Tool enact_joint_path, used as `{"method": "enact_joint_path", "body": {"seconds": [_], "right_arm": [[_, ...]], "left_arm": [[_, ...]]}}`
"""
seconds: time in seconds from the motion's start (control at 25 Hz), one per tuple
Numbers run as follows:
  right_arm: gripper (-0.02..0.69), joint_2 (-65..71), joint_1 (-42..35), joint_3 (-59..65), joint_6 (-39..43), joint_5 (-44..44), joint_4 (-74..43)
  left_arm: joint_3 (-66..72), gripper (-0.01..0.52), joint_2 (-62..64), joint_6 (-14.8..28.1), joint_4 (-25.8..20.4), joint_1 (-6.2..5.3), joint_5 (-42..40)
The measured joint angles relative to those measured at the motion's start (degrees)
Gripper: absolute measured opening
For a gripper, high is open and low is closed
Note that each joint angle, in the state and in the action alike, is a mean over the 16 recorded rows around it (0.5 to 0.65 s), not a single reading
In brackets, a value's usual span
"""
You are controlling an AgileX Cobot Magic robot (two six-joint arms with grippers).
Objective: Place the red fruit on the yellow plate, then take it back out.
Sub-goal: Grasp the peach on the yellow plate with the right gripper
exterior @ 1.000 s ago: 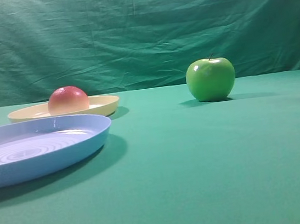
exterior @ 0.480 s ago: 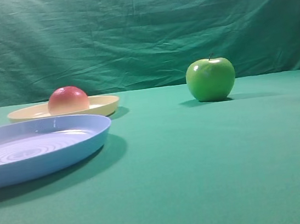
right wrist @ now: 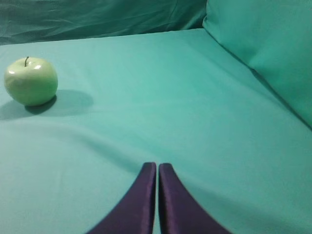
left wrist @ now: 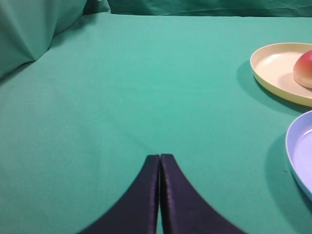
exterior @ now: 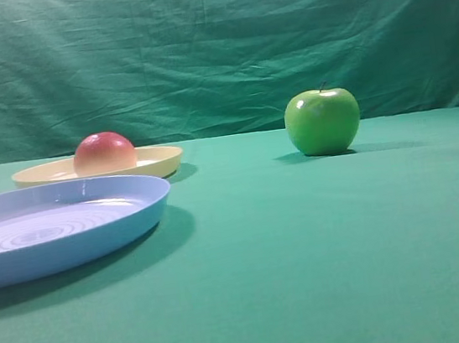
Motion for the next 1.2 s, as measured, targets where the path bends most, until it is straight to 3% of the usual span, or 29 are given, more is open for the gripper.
{"method": "enact_joint_path", "body": {"seconds": [0.64, 1.2], "right_arm": [[0.000, 2.0, 1.4, -3.8, -1.9, 0.5, 3.3], [0.000, 22.2, 14.0, -25.1, -7.2, 4.8, 5.1]], "left_arm": [[0.0, 0.000, 0.0, 0.1, 0.0, 0.00, 0.0], [0.0, 0.000, 0.0, 0.1, 0.0, 0.00, 0.0]]}}
